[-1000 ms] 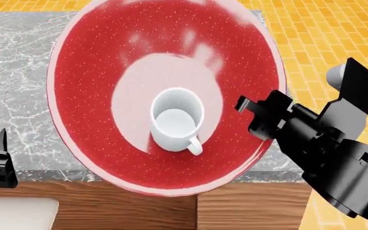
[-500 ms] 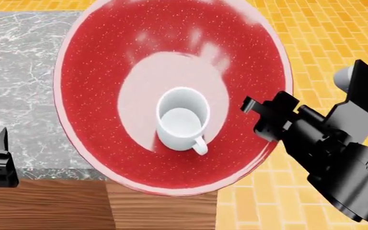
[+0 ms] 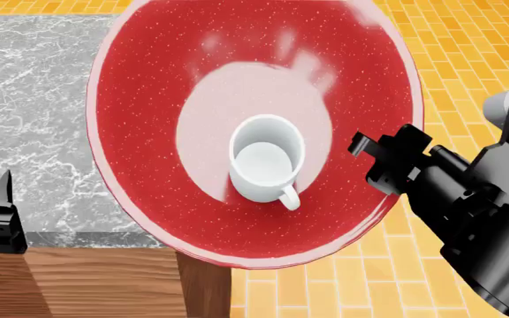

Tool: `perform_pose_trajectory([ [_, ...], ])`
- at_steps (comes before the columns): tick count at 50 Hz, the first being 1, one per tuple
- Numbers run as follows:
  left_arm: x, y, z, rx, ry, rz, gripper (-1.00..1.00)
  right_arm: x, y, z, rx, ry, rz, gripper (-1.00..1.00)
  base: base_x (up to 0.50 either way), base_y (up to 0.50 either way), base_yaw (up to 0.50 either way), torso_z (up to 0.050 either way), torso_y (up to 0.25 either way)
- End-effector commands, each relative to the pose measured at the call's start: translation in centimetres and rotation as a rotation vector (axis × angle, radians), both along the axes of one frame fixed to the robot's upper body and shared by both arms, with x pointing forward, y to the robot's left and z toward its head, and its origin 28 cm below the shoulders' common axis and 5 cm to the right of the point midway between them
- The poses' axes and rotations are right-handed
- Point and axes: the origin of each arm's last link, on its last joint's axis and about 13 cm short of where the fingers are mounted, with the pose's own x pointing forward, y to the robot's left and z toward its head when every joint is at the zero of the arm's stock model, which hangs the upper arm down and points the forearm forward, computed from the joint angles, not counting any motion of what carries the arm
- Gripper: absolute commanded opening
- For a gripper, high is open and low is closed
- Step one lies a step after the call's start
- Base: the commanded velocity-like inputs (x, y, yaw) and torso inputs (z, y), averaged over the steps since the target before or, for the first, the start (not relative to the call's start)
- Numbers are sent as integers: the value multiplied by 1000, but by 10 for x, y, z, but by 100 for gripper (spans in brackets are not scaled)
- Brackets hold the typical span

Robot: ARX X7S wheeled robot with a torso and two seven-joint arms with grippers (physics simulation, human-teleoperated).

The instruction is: Place the cup inside the bowl on the dining table and move the bowl to any counter.

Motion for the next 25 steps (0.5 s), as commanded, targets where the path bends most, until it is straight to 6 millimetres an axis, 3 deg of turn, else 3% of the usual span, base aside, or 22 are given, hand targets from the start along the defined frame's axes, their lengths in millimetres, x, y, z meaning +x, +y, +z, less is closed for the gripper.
perform_pose_trajectory([
  [1, 1, -4, 2, 6, -11, -12, 100, -4, -5, 5, -4, -53, -16, -100, 69, -502, 0, 0, 0],
  [25, 2, -5, 3, 5, -14, -14, 100, -1, -8, 8, -24, -79, -31, -100, 223, -506, 0, 0, 1],
])
